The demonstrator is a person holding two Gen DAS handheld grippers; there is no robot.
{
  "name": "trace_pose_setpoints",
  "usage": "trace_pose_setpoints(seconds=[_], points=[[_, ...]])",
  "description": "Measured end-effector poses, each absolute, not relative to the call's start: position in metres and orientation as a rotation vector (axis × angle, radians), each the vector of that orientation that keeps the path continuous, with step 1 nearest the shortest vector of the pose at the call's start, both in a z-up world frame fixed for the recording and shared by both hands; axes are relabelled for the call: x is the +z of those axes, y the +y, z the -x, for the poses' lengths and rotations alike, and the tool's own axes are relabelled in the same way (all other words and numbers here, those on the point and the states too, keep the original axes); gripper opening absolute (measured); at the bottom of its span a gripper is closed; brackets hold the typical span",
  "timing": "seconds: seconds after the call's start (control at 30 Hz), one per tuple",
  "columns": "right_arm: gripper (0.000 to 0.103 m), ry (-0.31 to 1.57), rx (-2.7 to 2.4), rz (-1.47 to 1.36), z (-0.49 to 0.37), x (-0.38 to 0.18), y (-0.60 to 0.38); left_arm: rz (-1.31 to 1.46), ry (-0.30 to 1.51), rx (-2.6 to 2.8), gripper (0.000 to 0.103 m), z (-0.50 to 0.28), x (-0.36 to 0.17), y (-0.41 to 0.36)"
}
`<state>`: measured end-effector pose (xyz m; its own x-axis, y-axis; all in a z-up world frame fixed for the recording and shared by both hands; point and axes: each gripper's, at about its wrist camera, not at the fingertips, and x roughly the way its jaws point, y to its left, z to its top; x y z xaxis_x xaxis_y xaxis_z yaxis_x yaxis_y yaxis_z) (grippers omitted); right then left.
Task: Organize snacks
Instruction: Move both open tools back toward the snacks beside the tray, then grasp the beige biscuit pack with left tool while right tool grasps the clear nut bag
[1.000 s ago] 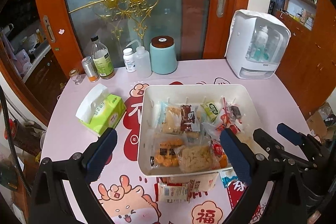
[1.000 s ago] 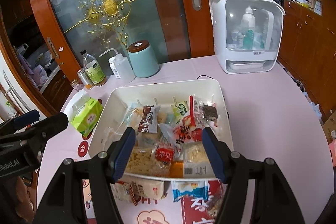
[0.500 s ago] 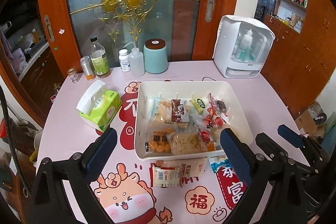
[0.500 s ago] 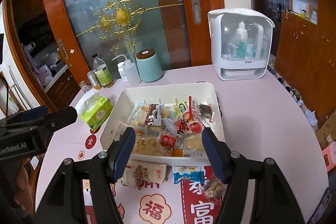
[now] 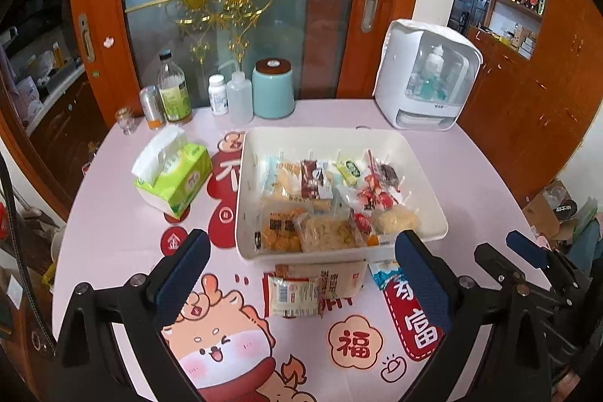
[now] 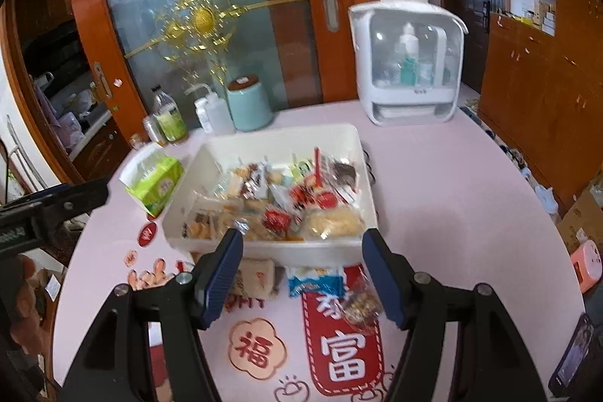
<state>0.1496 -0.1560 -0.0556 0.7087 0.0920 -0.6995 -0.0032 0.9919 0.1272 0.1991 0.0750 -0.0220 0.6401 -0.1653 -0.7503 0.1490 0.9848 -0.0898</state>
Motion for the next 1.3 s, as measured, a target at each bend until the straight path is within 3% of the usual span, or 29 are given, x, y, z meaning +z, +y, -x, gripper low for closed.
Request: trace_pose_setpoints(seconds=[0.67, 0.93, 1.3], points=[[0.066, 1.037, -0.025, -0.240, -0.140, -0.175, -0.207, 0.115, 1.147, -0.138, 0.098, -0.196, -0.172, 0.107], [0.066, 1.076, -0.006, -0.208, -0.160, -0.193, -0.208, 0.077, 1.187, -0.135, 0.098, -0.207, -0.206, 0.083], [0.066, 1.130, -0.030, -0.375, -0.191, -0.216, -0.219, 0.115, 1.219, -0.066, 0.099, -0.233, -0.234, 0.077]])
